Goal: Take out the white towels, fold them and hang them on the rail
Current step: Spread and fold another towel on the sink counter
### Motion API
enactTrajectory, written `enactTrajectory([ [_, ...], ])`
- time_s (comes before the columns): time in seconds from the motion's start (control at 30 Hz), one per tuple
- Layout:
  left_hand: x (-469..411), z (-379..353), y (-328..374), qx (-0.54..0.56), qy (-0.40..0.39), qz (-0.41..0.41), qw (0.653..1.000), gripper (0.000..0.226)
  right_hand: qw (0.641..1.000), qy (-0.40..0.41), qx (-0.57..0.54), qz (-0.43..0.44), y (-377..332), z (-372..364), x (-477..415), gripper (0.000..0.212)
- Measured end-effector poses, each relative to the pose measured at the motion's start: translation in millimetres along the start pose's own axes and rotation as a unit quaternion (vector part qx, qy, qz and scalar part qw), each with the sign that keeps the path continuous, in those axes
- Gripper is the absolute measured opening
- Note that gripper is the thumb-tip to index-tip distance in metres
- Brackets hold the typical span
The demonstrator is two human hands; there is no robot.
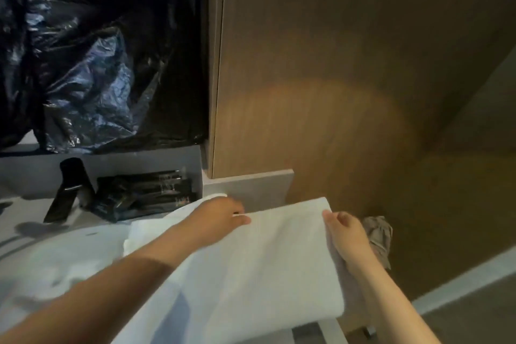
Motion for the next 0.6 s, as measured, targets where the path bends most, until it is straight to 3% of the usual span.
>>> enactTrajectory([
  [0.1,-8.4,-63.7,-21.3,-0.013,0.016,0.012,1.000,0.035,0.997,-0.020,0.039,-0.057,56.7,-34.0,-3.0,0.035],
  [0.27,-16.5,-83.6,-38.8,-0.028,0.046,0.018,0.998,0.040,0.997,0.000,0.026,-0.074,85.1,-49.9,-17.3,0.034],
  [0.5,27.5,-67.4,-65.8,0.025,0.163,-0.020,0.986,0.048,0.993,0.086,0.080,-0.013,72.4,-64.0,-7.3,0.022],
  [0.6,51.4,-57.8,-81.3,-0.006,0.186,0.012,0.982,0.048,0.981,0.125,0.116,0.093,52.0,-65.6,6.8,0.028],
])
Point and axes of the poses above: each hand's wrist, its own x-axis away from the middle knuckle, its own z-axis out of the back of the hand, y = z × x, the point moved 1 cm from there along -x, towards the middle knuckle, and after that the axes turned 13 degrees about x, right-handed, at the moved point
